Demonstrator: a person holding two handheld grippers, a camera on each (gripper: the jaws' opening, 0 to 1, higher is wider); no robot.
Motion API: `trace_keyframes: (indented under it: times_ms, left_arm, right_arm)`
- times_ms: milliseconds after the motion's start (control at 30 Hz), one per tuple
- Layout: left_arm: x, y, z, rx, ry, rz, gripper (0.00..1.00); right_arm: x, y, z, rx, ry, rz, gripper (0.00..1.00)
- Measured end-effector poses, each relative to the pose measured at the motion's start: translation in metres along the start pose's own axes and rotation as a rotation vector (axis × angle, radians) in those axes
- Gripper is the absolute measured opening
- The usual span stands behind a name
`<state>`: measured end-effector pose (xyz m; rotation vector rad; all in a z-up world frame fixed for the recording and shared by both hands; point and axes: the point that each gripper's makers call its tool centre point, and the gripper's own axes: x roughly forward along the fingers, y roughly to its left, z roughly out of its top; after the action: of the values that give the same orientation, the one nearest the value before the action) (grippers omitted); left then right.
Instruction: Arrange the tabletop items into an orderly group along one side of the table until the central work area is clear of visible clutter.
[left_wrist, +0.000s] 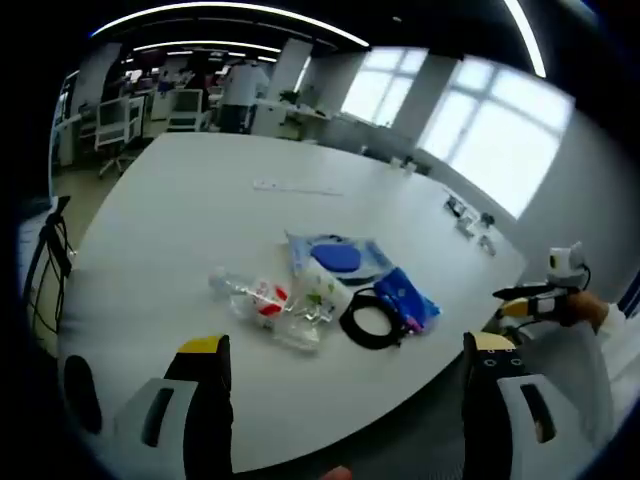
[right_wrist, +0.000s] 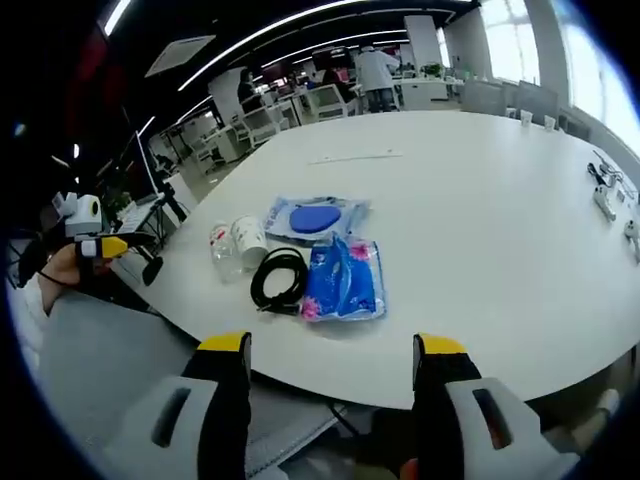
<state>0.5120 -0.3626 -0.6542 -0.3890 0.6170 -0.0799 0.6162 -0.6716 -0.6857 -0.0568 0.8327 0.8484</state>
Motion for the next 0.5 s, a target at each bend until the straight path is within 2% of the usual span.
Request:
trace_keyframes:
  times_ms: [500]
  left_arm:
    - [0.0006,0.0025,-0.0024,-0.004,0.014,0.006,0.93]
  right_arm:
    - [0.0039,-0.0013,0.0038,-0.005,0.002,0.005,0.63]
